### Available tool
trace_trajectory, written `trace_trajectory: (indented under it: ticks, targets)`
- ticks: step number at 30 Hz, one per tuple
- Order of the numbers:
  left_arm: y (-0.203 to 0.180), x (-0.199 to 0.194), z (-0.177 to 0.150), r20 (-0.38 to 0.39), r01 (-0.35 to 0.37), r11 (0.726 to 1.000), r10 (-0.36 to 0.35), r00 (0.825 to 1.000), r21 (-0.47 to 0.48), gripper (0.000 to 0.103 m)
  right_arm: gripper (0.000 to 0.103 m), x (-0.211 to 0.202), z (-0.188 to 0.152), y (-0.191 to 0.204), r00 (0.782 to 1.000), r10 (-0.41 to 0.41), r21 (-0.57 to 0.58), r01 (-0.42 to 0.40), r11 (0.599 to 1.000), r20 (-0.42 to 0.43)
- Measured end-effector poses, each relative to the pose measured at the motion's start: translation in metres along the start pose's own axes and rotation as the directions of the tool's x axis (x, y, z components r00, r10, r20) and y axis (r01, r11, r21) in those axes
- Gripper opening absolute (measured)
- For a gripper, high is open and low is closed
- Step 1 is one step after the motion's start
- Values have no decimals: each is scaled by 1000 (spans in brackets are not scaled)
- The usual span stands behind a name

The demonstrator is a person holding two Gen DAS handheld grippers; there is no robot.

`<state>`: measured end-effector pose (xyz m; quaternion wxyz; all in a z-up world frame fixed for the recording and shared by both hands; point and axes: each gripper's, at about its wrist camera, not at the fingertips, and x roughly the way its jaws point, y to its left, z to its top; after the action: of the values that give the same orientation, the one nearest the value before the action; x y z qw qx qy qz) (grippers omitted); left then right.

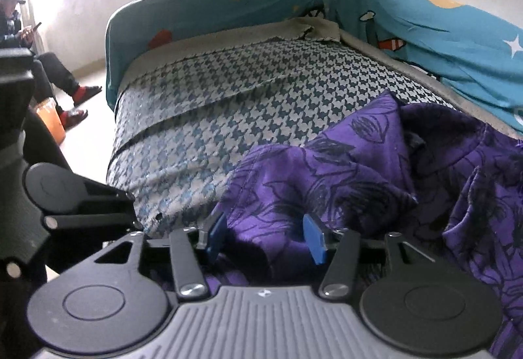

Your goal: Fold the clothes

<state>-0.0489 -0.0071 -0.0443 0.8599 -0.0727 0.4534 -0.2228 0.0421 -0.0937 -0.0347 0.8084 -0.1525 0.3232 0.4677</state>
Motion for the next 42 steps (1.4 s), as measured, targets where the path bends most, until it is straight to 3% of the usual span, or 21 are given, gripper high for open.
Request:
trace_trajectory:
  ticks: [3, 5, 8, 11, 14, 17, 19, 22, 24, 26, 28, 31, 36, 42]
  targets:
    - [-2, 2, 2, 0, -1, 1000, 1, 1000, -5, 103, 46, 1, 0, 0, 1000, -17, -1, 17, 1000, 7]
    - [-3, 4, 4, 3, -1, 1000, 1, 1000, -11, 103, 22, 1, 0, 1, 1000, -28, -1, 28, 1000, 12]
    - [-3, 5, 7, 12, 4, 1000, -3, 1000, -21, 103, 15, 1, 0, 0, 999, -46, 3, 46, 999, 22]
    - [-4, 6, 12, 26, 10, 999, -9, 1000, -32, 103, 14, -13, 5, -7, 996, -55, 65, 51, 997, 71]
    - [-6, 7, 17, 41, 16, 999, -15, 999, -41, 103, 14, -37, 7, -25, 989, -68, 202, 40, 978, 131]
    - [-10, 9, 20, 56, 23, 999, -21, 998, -40, 103, 14, -64, 2, -44, 978, -108, 354, 38, 934, 179]
    - [-12, 12, 22, 64, 28, 999, -25, 998, -41, 103, 15, -79, -8, -58, 971, -149, 471, 44, 881, 186]
    - [-14, 15, 23, 70, 18, 999, -15, 997, -45, 103, 18, -93, -25, -76, 964, -227, 612, 97, 785, 138]
    - [-15, 18, 24, 69, 13, 999, -10, 998, -49, 103, 21, -96, -32, -80, 959, -269, 623, 158, 766, 87]
    - [-15, 21, 24, 65, 10, 998, -6, 998, -56, 103, 35, -99, -37, -83, 953, -301, 621, 218, 753, 31]
    - [-15, 24, 24, 62, 9, 998, -5, 998, -64, 103, 36, -104, -39, -86, 941, -338, 625, 260, 736, 8]
    - [-15, 27, 25, 64, 9, 997, -4, 998, -73, 103, 36, -114, -39, -87, 924, -382, 603, 299, 739, 10]
    - [-14, 28, 24, 64, -7, 997, 12, 998, -83, 103, 38, -109, -34, -78, 952, -293, 569, 193, 799, 90]
    - [-13, 30, 21, 55, -23, 997, 27, 998, -73, 103, 53, -84, -31, -51, 972, -224, 443, 169, 880, 73]
